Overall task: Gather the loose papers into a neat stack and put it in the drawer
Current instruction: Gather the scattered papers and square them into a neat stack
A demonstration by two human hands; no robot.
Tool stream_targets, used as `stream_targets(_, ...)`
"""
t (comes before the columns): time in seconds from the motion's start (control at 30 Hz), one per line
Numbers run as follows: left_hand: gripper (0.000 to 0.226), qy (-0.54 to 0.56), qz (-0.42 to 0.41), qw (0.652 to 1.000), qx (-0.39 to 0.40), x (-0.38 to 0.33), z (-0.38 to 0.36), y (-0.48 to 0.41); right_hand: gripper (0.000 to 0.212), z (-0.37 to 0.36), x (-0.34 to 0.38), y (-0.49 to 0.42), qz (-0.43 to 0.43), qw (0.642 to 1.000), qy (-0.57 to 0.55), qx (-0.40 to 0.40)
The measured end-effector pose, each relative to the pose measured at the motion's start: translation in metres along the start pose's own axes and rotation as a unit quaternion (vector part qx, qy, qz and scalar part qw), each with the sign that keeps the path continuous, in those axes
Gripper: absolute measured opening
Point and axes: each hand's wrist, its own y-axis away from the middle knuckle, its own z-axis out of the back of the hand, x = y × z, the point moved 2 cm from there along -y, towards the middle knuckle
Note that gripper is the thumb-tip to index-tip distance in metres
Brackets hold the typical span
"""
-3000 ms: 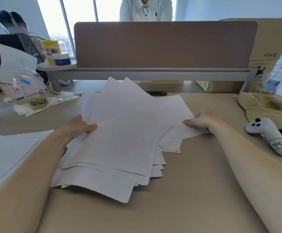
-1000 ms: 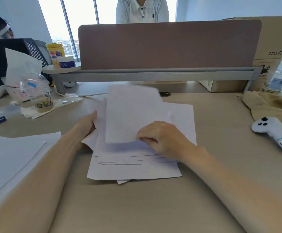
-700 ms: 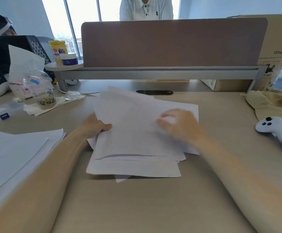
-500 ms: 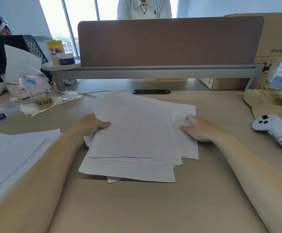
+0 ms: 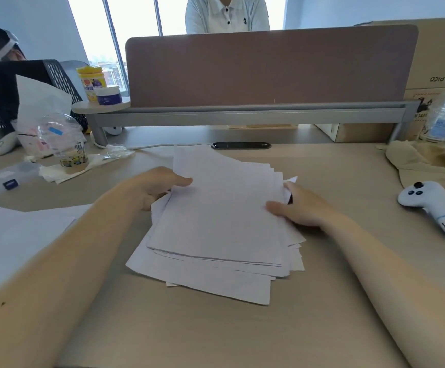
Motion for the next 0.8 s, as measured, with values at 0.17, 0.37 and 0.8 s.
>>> stream_targets(0.17,0.022,0.109,0.024,0.994,0.019,0.011,0.011,-0.003,0.095,0.003,0.0,0.005,-0.006,1.0,-0.022,-0.021)
stream_targets(0.37,0.017,0.109,0.021,0.993,0.031,0.012,0.009,0.002,0.099,-0.005,0.0,0.0,-0.01,0.999,0.018,-0.026)
stream_targets(0.8,0.053,0.08,-0.116,0.989,-0.041,0.009,-0.04,0.018,0.124,0.0,0.01,0.008,-0.019,0.967,-0.216,-0.13)
